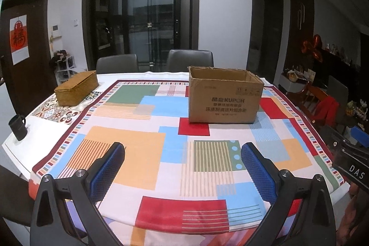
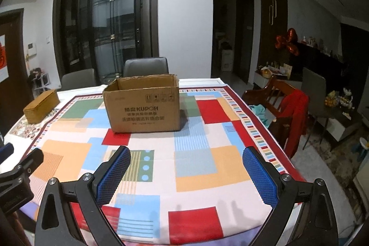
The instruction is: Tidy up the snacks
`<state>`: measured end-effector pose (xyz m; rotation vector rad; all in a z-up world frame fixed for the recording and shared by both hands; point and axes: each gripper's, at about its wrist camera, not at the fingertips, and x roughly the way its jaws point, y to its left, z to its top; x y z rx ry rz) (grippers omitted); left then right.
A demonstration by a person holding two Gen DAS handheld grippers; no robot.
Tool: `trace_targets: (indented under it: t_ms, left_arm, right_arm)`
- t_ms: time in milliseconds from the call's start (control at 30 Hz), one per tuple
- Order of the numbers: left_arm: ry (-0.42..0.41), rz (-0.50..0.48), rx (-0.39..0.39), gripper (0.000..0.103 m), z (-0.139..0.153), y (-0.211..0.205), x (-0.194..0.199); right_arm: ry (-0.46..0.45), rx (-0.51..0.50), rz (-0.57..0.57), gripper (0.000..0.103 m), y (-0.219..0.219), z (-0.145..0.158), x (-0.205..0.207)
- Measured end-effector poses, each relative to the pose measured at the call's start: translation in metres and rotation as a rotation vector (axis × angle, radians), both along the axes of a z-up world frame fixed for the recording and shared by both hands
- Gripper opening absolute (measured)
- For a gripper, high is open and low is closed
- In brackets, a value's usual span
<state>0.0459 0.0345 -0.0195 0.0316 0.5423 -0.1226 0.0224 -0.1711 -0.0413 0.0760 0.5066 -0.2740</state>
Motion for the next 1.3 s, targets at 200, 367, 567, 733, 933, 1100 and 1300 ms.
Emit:
trace_targets:
  t_ms: [200, 367, 567, 733, 933, 1100, 1300]
  left_arm:
    - [-0.022, 0.018, -0.003, 0.103, 0.0039, 0.0019, -0.0079]
    - [-0.021, 0.019, -0.005, 0.103, 0.0044, 0.0031, -0.0090]
    - [-0.020, 0.008, 0.002, 0.103, 0.0038, 0.0007, -0.0110]
    - [-0.019, 0.011, 0.000, 0.103, 0.0040, 0.0004, -0.0117]
    - [-0.017, 0.009, 0.002, 0.103, 0.0039, 0.0004, -0.0113]
    - [-0.018, 0.009, 0.002, 0.103, 0.0038, 0.0006, -0.0108]
    - [-0.018, 0.009, 0.003, 0.103, 0.0036, -0.0001, -0.0113]
  right_arm:
    - [-0.020, 0.020, -0.005, 0.099, -0.0018, 0.0038, -0.0077]
    - [-0.024, 0.023, -0.010, 0.099, -0.0019, 0.0035, -0.0101]
    - [-0.017, 0.043, -0.020, 0.099, -0.0066, 0.0022, -0.0098]
    - [-0.017, 0.042, -0.020, 0.099, -0.0072, 0.0019, -0.0098]
    - [-0.017, 0.043, -0.021, 0.099, -0.0071, 0.0020, -0.0098]
    - [-0.016, 0.044, -0.021, 0.099, -0.0078, 0.0018, -0.0097]
    - [-0.016, 0.044, -0.021, 0.099, -0.0078, 0.0014, -0.0100]
